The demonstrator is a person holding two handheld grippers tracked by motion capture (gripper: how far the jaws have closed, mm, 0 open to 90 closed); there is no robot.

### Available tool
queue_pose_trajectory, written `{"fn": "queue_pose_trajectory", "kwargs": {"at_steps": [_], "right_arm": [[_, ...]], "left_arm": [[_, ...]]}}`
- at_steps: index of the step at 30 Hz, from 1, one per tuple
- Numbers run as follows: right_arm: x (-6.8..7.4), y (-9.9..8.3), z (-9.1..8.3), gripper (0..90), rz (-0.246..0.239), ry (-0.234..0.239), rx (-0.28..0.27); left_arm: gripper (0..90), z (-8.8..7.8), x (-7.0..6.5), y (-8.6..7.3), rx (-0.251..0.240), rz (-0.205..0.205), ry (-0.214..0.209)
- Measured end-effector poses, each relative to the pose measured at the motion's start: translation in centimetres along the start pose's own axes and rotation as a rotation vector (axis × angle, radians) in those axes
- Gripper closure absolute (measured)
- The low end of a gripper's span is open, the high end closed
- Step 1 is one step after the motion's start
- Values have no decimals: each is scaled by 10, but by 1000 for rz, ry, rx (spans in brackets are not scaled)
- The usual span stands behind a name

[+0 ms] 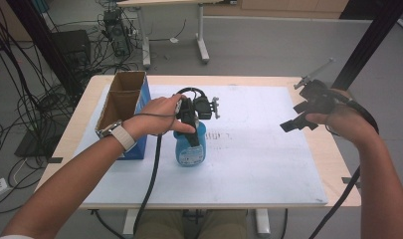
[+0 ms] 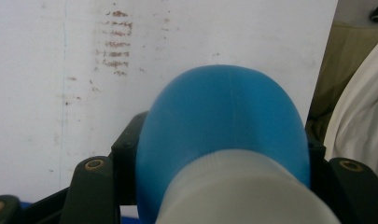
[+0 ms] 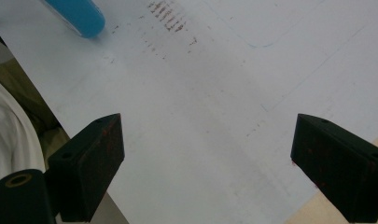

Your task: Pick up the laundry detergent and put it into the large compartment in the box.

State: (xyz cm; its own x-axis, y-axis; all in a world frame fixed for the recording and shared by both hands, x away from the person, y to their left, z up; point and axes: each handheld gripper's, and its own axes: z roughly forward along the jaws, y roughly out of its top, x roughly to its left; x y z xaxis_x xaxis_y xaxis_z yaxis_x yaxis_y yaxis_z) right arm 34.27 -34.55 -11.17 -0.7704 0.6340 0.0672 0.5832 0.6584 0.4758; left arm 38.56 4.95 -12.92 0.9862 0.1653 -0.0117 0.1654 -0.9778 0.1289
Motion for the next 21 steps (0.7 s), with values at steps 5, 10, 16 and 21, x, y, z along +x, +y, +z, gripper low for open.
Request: {"fn": "queue_pose_trajectory", "kwargs": {"at_steps": [5,10,16,21], "right_arm": [[0,0,0,96,2,1,-1],[1,2,-1,96,-3,-2,-4],[2,3,-3,97,-7,-3,-7],[3,3,-4,96,-12,-1,-13]], "left_arm": [[389,-7,0,2,16,-20,4],[389,-16,1,2,11,-48,5],[388,-29,1,4,28,-80,18],[388,-39,3,2,28,-117,23]]}}
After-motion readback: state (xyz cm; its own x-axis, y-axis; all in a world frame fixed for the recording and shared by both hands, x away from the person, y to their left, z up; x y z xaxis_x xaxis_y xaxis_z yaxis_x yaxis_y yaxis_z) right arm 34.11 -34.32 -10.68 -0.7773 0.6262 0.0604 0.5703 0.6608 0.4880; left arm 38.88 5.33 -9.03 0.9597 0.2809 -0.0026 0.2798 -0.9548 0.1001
